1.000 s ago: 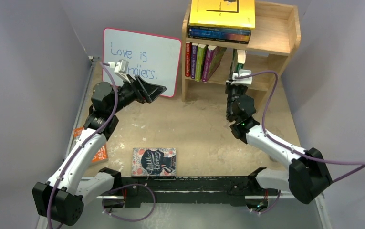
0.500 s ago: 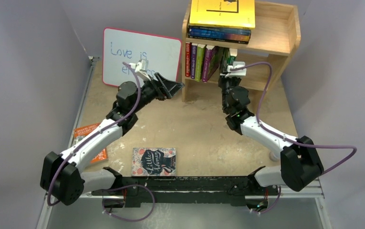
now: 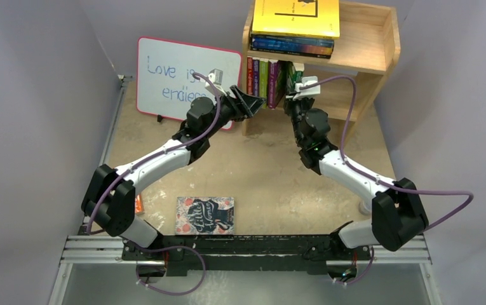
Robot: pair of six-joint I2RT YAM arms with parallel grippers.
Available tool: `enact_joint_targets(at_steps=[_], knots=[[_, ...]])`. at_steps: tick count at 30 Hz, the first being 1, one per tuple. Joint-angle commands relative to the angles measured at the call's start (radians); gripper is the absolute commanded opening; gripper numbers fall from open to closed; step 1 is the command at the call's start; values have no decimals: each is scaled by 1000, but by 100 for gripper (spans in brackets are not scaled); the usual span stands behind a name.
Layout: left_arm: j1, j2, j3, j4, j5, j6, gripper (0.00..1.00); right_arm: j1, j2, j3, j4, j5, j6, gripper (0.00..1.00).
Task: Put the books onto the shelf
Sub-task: Place the book on the shelf.
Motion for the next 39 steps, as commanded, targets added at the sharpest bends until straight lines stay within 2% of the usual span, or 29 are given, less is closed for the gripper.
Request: enact_joint_targets(at_steps=[1,3,7,13,21,30,32,36,39], knots=[[-16,21,68,83,-35,9,61,7,-20,93,18,-121,47,33],[-20,28,72,84,-40,10,61,8,-45,84,-10,-142,79,43],[-25,38,79,83,-48,10,61,7,-93,80,-76,-145,118,52],[-29,49,86,71,-59,9,61,6,-178,71,-177,-113,146,61],[-36,55,90,63,-48,6,63,5,-273,54,-297,-173,161,72],[-57,57,93,63,-48,7,63,3,-372,6,-325,-160,162,69],[-65,60,95,63,-48,7,63,1,-388,5,-337,-163,152,63],[-78,66,99,62,-57,11,61,-12,-377,28,-376,-176,114,45],[-87,71,105,58,-60,14,61,-46,-339,53,-392,-232,108,39]])
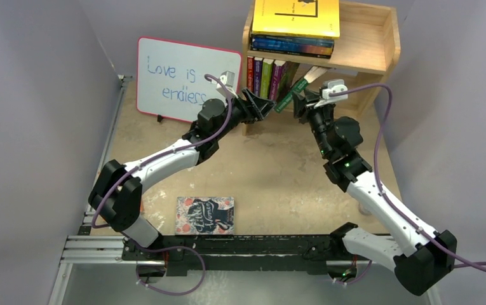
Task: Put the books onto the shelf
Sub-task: Place the book on the shelf, then adjust the book on the shelf.
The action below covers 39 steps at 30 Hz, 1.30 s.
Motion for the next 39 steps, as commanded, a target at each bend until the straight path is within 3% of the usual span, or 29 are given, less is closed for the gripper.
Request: enact_joint_targets(at_steps=[1,8,23,29,39], knots=[[-14,5,51,39,-15,16,61,-52,48,58,-20,-92,-48,40],[-22,-1,50,25,-19,32,61,-124,122,122,-36,-255,-57,48],[-41,77,116,-1,-59,62,61,-207,302,267,-8,-486,-51,55],[-78,104,125,-25,-194,65,60,-218,315,254,8,-511,-23,59],[-181,174,185,-99,-611,4,57,-226,257,185,18,-452,49,62]])
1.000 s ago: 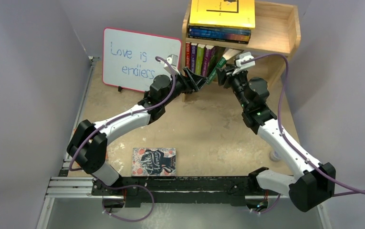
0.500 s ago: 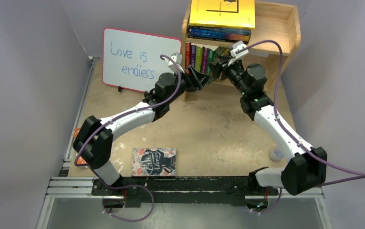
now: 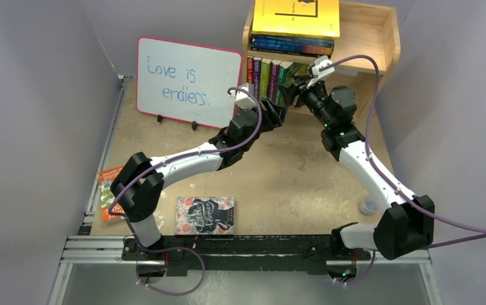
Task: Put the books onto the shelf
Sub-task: Adjust the book on the shelf.
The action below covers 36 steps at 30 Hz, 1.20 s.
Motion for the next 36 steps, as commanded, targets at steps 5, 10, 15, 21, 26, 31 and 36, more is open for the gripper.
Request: enact_joint_targets(at_steps=[5,10,15,21,26,31,36], knots=[[-19,64,181,-182,-336,-155,58,-14,-79,-21,14,86,64,67],[-17,86,232,-275,-389,-239,60,-22,-113,-33,-11,122,72,66],[-17,87,232,-271,-376,-259,61,-30,-140,-49,-25,159,67,56],[-18,68,208,-256,-351,-255,62,-32,-73,-40,-14,305,43,48],[-18,53,192,-235,-325,-240,63,-32,12,-9,49,317,5,47],[-17,37,174,-205,-274,-222,65,-32,59,-23,171,281,-96,49],[-17,-3,136,-170,-228,-196,67,-32,92,-56,270,240,-117,52]])
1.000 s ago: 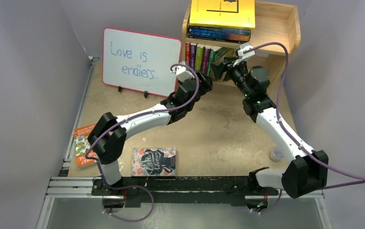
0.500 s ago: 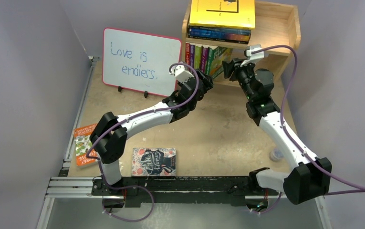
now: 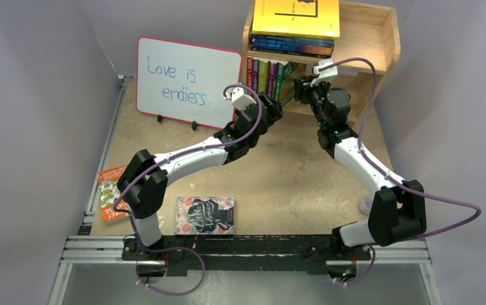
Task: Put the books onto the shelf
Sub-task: Adjust the book on the shelf.
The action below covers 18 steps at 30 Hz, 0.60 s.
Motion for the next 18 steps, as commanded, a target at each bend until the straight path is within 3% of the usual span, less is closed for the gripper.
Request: enact_joint_targets(at_steps=[1,12,18], knots=[[9,-94,-28,80,34,38,67,-1,12,-8,173,-51,-49,53],[18,-146,-65,98,77,85,68,1,49,-53,333,-232,-37,66],[30,-149,-75,91,94,80,68,0,57,-55,339,-242,-20,71]])
